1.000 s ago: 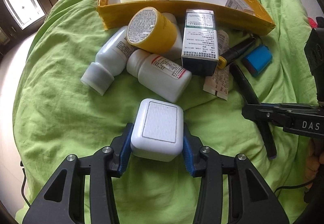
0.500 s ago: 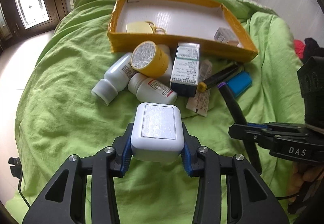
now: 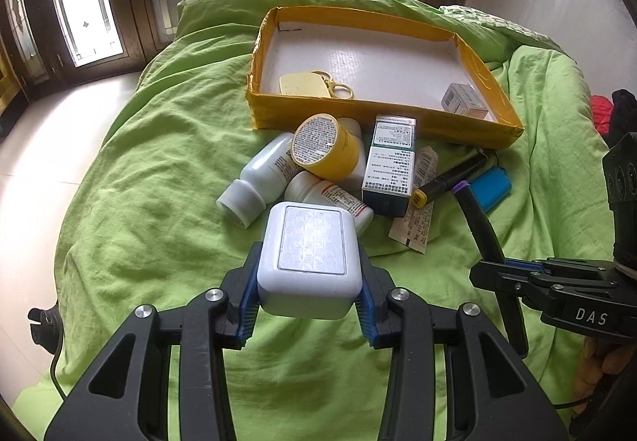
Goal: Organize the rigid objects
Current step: 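Carry the adapter with the left tool while the right tool carries the marker into the tray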
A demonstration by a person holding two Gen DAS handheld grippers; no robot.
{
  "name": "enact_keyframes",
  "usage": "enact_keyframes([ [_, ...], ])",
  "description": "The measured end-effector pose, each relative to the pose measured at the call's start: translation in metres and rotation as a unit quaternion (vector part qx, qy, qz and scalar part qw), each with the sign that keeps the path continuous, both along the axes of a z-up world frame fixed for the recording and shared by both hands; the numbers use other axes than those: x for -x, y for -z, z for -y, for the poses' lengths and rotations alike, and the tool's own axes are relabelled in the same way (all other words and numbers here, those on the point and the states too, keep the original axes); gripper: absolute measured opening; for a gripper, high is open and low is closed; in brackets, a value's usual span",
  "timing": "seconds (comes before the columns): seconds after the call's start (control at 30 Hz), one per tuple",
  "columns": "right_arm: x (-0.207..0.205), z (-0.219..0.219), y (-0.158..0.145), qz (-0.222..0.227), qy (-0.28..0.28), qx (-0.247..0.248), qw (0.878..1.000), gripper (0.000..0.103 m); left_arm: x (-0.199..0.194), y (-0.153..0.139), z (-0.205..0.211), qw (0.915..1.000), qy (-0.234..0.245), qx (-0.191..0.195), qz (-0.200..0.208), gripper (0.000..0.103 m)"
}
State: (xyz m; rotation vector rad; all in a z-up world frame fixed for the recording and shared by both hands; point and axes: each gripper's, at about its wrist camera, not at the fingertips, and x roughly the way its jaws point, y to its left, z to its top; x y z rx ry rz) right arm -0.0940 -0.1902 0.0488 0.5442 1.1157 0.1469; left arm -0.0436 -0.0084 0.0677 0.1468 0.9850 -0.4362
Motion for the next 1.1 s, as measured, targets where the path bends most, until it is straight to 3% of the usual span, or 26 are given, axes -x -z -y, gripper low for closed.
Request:
enact_keyframes([
  [0.43, -0.001, 0.007, -0.01, 0.009, 0.009, 0.009, 1.0, 0.013, -0.002, -0.009, 0.004, 0.9997, 0.0, -0.011, 0.02, 0.039],
  [0.77, -0.019, 0.02, -0.032, 0.03, 0.017, 0.019, 0.999, 0.013, -0.017, -0.024, 0.018, 0.9994, 0.006, -0.007, 0.035, 0.039],
  [1.1, -0.037, 0.024, -0.034, 0.031, 0.007, 0.03, 0.999, 0.013, -0.03, -0.035, 0.039, 0.9987, 0.018, -0.015, 0.045, 0.039],
])
